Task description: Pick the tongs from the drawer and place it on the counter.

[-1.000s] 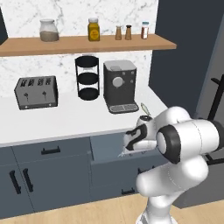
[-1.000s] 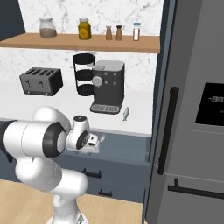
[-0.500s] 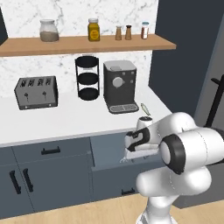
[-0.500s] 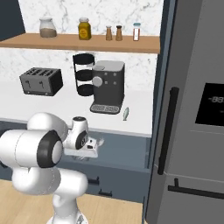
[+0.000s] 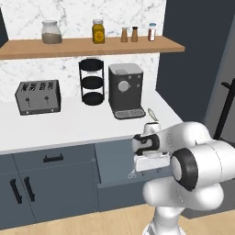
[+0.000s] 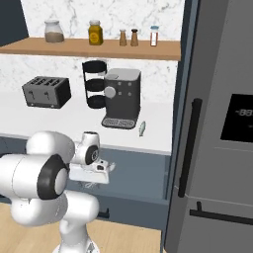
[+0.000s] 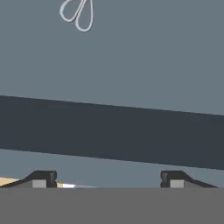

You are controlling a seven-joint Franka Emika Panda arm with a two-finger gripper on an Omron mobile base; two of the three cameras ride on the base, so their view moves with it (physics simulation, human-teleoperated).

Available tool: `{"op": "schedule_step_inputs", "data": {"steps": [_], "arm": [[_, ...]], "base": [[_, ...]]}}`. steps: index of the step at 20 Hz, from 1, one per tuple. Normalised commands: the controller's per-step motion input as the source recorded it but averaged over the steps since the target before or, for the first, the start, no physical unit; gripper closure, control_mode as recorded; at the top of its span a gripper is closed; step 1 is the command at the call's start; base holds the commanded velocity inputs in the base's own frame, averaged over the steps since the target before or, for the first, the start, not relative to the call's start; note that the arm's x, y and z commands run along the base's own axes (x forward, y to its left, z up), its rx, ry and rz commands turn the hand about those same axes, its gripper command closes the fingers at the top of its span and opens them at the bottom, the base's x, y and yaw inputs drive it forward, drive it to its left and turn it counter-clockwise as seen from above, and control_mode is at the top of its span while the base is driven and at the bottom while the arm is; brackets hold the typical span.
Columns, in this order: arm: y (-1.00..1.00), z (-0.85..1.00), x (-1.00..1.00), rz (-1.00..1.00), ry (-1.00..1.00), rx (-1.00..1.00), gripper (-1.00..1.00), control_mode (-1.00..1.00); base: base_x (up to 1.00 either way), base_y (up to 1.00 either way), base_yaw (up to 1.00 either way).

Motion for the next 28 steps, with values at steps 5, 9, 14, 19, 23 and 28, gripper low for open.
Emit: {"op": "schedule_step_inputs", "data": {"steps": [5, 9, 14, 19, 23, 28], "arm": [[0.09, 0.83, 0.05, -0.01, -0.22, 0.08, -1.00, -1.00], [0.07, 0.10, 0.52, 0.00, -0.07, 0.06, -1.00, -1.00], [0.03, -0.69, 0.39, -0.03, -0.07, 0.00, -1.00, -1.00], [0.01, -0.01, 0.63, -0.06, -0.02, 0.00, -1.00, -1.00], [0.01, -0.14, 0.13, -0.01, 0.00, 0.00, -1.00, -1.00], [0.01, -0.61, 0.05, 0.00, -0.10, -0.01, -1.00, -1.00]], "base": [[0.00, 0.00, 0.00], [0.00, 0.00, 0.00], [0.00, 0.00, 0.00], [0.00, 0.00, 0.00], [0.00, 0.00, 0.00], [0.00, 0.00, 0.00]]}}
